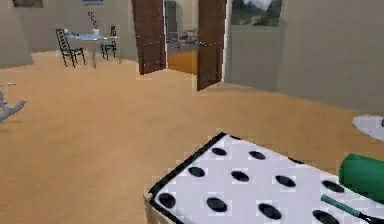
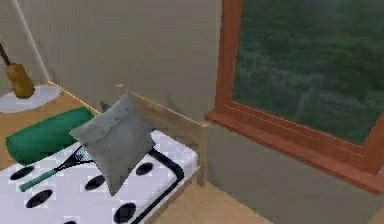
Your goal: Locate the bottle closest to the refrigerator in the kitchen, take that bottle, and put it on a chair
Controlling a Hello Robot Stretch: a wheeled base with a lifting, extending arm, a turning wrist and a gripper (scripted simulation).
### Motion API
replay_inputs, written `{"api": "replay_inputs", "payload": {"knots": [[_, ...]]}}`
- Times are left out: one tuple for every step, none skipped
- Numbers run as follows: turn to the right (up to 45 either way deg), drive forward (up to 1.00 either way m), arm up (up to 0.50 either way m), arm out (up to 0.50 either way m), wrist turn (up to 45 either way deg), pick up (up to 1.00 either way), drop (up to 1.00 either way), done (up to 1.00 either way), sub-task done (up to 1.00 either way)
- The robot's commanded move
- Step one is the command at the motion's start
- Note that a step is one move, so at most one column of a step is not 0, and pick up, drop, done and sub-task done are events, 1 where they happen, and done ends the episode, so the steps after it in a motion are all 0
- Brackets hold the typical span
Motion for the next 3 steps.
{"api": "replay_inputs", "payload": {"knots": [[-36.0, 0.0, 0.0, 0.0, 0.0, 0.0, 0.0, 0.0, 0.0], [0.0, 1.0, 0.0, 0.0, 0.0, 0.0, 0.0, 0.0, 0.0], [-6.0, 0.0, 0.0, 0.0, 0.0, 0.0, 0.0, 0.0, 0.0]]}}
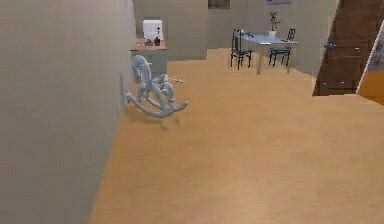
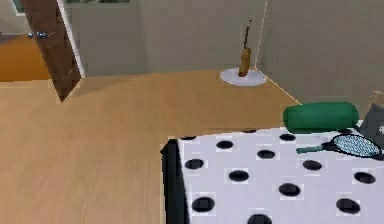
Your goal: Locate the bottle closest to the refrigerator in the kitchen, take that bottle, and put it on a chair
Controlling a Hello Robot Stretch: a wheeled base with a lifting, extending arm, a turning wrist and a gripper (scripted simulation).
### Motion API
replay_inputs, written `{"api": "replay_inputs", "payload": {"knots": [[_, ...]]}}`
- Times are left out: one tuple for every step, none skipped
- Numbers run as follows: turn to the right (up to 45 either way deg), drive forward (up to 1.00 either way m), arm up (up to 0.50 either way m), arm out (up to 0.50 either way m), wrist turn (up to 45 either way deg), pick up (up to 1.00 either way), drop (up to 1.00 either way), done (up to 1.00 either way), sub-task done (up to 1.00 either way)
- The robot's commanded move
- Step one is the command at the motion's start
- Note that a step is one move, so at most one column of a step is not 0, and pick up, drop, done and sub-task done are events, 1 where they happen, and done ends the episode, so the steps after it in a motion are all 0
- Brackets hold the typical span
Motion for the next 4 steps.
{"api": "replay_inputs", "payload": {"knots": [[0.0, 0.25, 0.0, 0.0, 0.0, 0.0, 0.0, 0.0, 0.0], [45.0, 0.0, 0.0, 0.0, 0.0, 0.0, 0.0, 0.0, 0.0], [0.0, 1.0, 0.0, 0.0, 0.0, 0.0, 0.0, 0.0, 0.0], [0.0, 1.0, 0.0, 0.0, 0.0, 0.0, 0.0, 0.0, 0.0]]}}
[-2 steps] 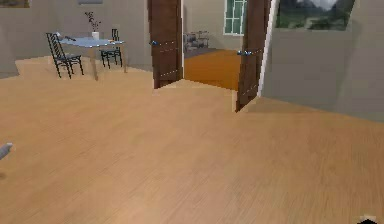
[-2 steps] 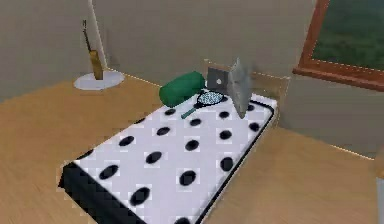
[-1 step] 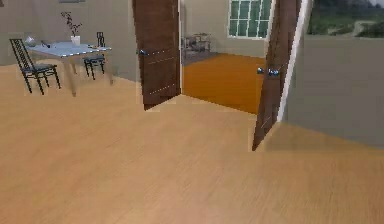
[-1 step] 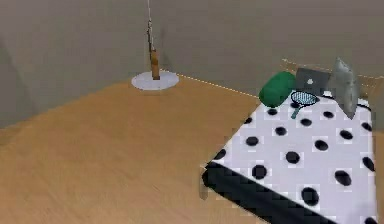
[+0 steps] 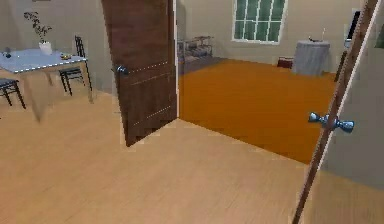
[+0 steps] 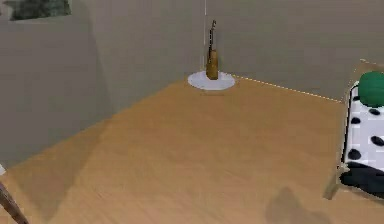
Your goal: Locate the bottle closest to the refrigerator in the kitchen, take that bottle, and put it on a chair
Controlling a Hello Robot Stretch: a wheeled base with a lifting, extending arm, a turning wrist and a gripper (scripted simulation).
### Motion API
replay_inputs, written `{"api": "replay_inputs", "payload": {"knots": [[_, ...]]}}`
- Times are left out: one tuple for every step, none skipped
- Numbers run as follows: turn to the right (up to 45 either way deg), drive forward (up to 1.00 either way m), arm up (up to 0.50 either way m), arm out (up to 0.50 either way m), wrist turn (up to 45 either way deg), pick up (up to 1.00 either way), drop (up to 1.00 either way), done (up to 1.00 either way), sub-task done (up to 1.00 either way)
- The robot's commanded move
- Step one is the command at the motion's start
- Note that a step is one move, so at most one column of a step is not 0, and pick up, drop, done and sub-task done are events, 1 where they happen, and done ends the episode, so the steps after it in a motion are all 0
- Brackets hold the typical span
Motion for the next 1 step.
{"api": "replay_inputs", "payload": {"knots": [[0.0, 1.0, 0.0, 0.0, 0.0, 0.0, 0.0, 0.0, 0.0]]}}
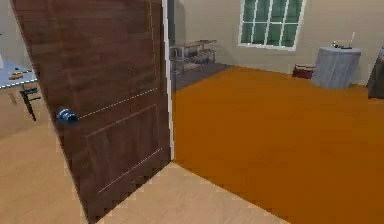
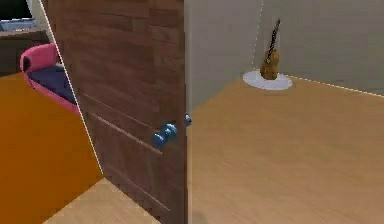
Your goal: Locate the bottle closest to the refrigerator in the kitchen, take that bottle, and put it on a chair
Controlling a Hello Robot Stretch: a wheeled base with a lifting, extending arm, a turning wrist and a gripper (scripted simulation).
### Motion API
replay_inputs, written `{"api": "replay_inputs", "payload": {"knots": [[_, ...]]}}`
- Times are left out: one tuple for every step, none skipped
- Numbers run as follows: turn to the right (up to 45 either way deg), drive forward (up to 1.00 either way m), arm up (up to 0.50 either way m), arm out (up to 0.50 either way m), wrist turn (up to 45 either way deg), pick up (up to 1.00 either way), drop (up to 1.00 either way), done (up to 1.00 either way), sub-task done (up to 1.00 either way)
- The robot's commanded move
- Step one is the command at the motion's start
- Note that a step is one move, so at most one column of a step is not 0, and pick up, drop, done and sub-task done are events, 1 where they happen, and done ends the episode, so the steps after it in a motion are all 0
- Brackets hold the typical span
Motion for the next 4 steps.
{"api": "replay_inputs", "payload": {"knots": [[0.0, 1.0, 0.0, 0.0, 0.0, 0.0, 0.0, 0.0, 0.0], [3.0, 0.0, 0.0, 0.0, 0.0, 0.0, 0.0, 0.0, 0.0], [0.0, 0.75, 0.0, 0.0, 0.0, 0.0, 0.0, 0.0, 0.0], [-6.0, 0.0, 0.0, 0.0, 0.0, 0.0, 0.0, 0.0, 0.0]]}}
